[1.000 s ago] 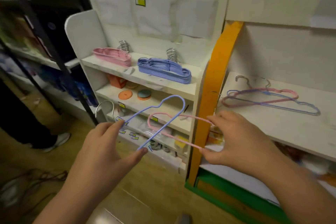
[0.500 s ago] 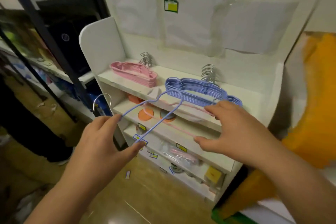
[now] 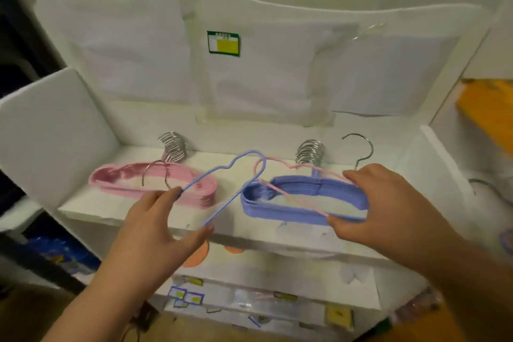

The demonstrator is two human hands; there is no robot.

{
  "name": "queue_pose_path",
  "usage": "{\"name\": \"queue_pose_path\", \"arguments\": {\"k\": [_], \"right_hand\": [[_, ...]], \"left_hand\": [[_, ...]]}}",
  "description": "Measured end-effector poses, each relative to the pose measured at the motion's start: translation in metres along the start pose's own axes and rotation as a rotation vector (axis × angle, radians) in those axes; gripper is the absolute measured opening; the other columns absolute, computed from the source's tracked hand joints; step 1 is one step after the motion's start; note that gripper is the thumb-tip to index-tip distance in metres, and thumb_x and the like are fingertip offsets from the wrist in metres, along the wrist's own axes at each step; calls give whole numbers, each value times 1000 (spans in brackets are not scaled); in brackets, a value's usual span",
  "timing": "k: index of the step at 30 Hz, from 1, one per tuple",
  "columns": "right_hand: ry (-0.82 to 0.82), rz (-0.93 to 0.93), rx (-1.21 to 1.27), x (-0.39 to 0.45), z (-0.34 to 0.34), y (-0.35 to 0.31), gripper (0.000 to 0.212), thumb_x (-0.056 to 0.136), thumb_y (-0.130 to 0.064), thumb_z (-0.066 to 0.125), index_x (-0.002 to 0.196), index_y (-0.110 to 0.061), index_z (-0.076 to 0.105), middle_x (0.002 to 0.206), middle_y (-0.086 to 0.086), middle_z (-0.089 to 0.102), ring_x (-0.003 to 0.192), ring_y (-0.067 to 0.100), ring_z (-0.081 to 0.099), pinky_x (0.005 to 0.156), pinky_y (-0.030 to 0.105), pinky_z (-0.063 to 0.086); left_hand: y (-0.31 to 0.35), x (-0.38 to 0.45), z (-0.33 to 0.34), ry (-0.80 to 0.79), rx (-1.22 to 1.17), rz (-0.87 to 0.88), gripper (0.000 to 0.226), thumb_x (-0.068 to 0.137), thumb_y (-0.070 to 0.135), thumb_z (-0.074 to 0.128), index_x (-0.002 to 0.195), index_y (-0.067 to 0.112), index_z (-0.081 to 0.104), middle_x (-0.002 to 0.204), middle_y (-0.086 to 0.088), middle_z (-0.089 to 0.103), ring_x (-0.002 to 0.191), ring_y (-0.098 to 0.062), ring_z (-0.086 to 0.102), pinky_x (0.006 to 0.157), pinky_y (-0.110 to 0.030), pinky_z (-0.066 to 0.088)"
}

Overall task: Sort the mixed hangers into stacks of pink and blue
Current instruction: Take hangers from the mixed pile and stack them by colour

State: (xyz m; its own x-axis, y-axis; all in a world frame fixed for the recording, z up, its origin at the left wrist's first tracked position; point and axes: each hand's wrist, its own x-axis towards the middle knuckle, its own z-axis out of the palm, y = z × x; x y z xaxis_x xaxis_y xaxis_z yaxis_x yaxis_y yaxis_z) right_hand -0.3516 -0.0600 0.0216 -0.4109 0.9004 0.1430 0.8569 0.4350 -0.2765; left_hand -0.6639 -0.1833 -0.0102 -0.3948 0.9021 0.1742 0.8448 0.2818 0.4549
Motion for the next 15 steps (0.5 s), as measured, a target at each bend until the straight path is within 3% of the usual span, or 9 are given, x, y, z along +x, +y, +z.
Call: {"name": "queue_pose_path", "arguments": {"k": [5,9,15], "right_hand": [[71,188,-133,13,4,-15,85,63,-67,64,127,-12,56,106,3,56,93,18,50,78,29,41],[134,323,-106,10,3,-16,83,65,-62,69,130,-14,53,110,0,54,100,17,49,80,30,40],[190,350,-74,3,-8,-6,84,68,-63,69,136,-18,48,121,-3,51,107,12,45,83,26,37]], "left_hand": [[-22,71,3,-81,38,187,86,64,72,68,135,26,51,126,4,51,121,-18,45,99,-36,40],[-16,100,14,-113,141,325,87,58,76,61,127,22,58,112,-2,59,109,-25,53,87,-38,46],[44,111,62,-240,149,613,81,60,76,51,123,27,57,103,2,54,97,-24,52,81,-36,48]]}}
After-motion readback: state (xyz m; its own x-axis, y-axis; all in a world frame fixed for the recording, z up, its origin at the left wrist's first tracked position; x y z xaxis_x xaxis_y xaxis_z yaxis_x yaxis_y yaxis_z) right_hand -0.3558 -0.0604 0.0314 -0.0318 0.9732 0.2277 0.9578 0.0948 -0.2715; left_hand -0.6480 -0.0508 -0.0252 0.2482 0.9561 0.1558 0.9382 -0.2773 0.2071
